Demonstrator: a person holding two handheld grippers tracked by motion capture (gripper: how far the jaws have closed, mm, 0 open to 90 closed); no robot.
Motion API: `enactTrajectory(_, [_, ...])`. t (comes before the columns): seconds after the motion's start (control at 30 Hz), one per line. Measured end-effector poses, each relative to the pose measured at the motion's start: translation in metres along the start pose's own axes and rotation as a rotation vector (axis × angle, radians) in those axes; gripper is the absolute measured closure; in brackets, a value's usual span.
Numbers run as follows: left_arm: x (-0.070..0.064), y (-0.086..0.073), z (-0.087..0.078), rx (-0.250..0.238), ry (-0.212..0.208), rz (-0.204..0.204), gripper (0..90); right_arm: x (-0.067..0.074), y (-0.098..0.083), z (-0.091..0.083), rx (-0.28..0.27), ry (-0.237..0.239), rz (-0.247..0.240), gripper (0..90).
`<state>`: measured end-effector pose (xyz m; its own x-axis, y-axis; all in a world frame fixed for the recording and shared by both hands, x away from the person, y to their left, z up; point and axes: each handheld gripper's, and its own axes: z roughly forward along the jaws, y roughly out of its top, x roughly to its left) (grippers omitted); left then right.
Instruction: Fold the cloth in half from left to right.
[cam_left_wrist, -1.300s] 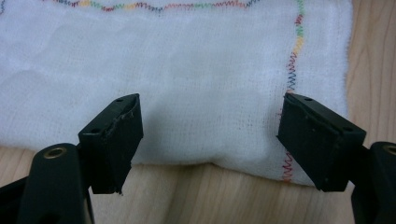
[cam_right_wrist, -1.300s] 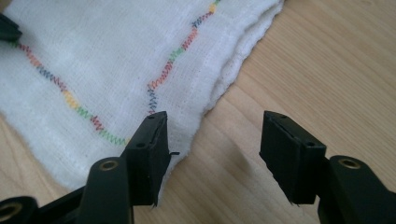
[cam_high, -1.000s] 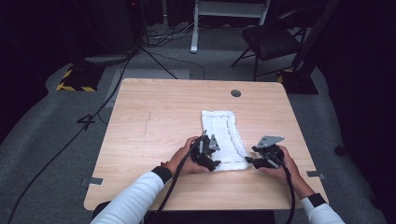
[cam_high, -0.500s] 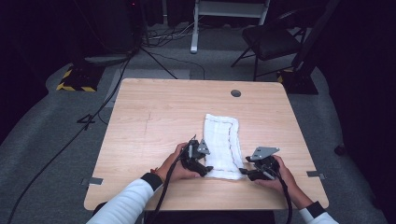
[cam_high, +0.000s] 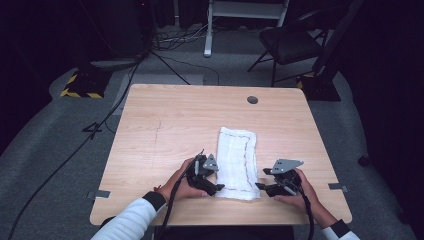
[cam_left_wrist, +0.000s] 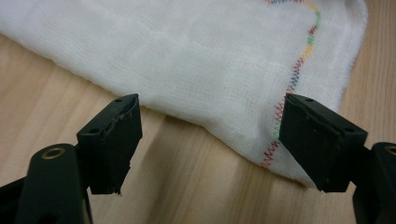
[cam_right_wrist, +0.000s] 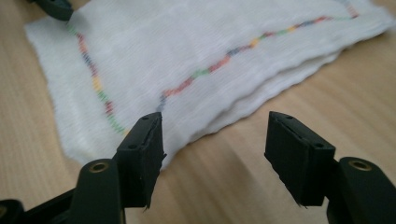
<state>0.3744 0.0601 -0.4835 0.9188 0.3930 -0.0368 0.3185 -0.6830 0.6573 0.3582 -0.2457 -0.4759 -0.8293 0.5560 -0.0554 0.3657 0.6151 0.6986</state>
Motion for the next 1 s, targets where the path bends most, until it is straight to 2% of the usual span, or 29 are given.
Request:
enactTrajectory(0.03, [0.005, 0.003, -0.004, -0.027, 0.01, -0.012, 21.6, -0.006, 0.003, -0.003, -0.017, -0.015, 0.005, 38.5])
enactTrajectory(0.17, [0.02, 0.017, -0.009, -0.048, 0.076, 0.002, 21.8, -0.029, 0.014, -0.005, -0.06, -0.07, 0.028, 40.1])
enactTrajectory(0.2, [0.02, 0.017, -0.009, -0.048, 0.076, 0.002, 21.9, -0.029, 0.014, -0.005, -0.06, -0.07, 0.028, 40.1])
enactTrajectory(0.23, [0.034, 0.024, -0.007, -0.062, 0.103, -0.017, 22.2, -0.041, 0.021, -0.001, -0.066, -0.099, 0.04, 40.8])
enactTrajectory(0.27, [0.041, 0.028, -0.004, -0.083, 0.1, -0.042, 22.9, -0.046, 0.023, 0.001, -0.062, -0.103, 0.049, 40.8])
enactTrajectory(0.3, [0.041, 0.028, -0.004, -0.083, 0.1, -0.042, 23.5, -0.052, 0.027, 0.005, -0.049, -0.113, 0.054, 40.7])
enactTrajectory(0.33, [0.055, 0.035, 0.004, -0.086, 0.119, -0.047, 23.4, -0.058, 0.032, 0.011, -0.037, -0.131, 0.056, 40.7])
enactTrajectory(0.4, [0.064, 0.04, 0.011, -0.083, 0.149, -0.044, 24.1, -0.066, 0.037, 0.019, -0.048, -0.124, 0.074, 40.6])
enactTrajectory(0.43, [0.07, 0.043, 0.015, -0.08, 0.147, -0.054, 24.5, -0.07, 0.04, 0.023, -0.05, -0.117, 0.085, 40.7])
enactTrajectory(0.57, [0.089, 0.055, 0.027, -0.06, 0.187, -0.055, 24.0, -0.085, 0.052, 0.042, -0.042, -0.142, 0.089, 41.3])
enactTrajectory(0.63, [0.101, 0.061, 0.03, -0.06, 0.22, -0.077, 24.5, -0.093, 0.057, 0.049, -0.036, -0.144, 0.114, 41.4])
enactTrajectory(0.7, [0.112, 0.067, 0.033, -0.053, 0.236, -0.089, 25.2, -0.101, 0.062, 0.058, -0.025, -0.154, 0.122, 41.8])
enactTrajectory(0.73, [0.112, 0.067, 0.033, -0.053, 0.236, -0.089, 25.1, -0.101, 0.062, 0.058, -0.025, -0.154, 0.122, 41.8])
enactTrajectory(0.77, [0.121, 0.072, 0.036, -0.064, 0.246, -0.115, 25.6, -0.108, 0.067, 0.067, -0.02, -0.162, 0.141, 41.9])
enactTrajectory(0.8, [0.127, 0.073, 0.038, -0.066, 0.235, -0.132, 25.7, -0.11, 0.069, 0.069, -0.021, -0.16, 0.144, 42.0])
enactTrajectory(0.83, [0.13, 0.074, 0.04, -0.064, 0.237, -0.15, 25.2, -0.112, 0.07, 0.073, -0.023, -0.159, 0.147, 42.1])
enactTrajectory(0.87, [0.13, 0.074, 0.04, -0.064, 0.237, -0.15, 25.0, -0.113, 0.072, 0.077, -0.017, -0.159, 0.153, 42.0])
enactTrajectory(0.9, [0.137, 0.073, 0.047, -0.066, 0.225, -0.185, 25.0, -0.115, 0.072, 0.081, -0.01, -0.162, 0.158, 42.0])
enactTrajectory(0.93, [0.137, 0.073, 0.047, -0.066, 0.225, -0.185, 24.7, -0.116, 0.073, 0.086, -0.002, -0.158, 0.162, 41.8])
enactTrajectory(0.97, [0.14, 0.072, 0.053, -0.068, 0.226, -0.218, 24.9, -0.117, 0.073, 0.089, 0.009, -0.16, 0.162, 41.4])
enactTrajectory(1.0, [0.141, 0.071, 0.055, -0.072, 0.212, -0.233, 25.2, -0.118, 0.073, 0.092, 0.017, -0.159, 0.167, 40.9])
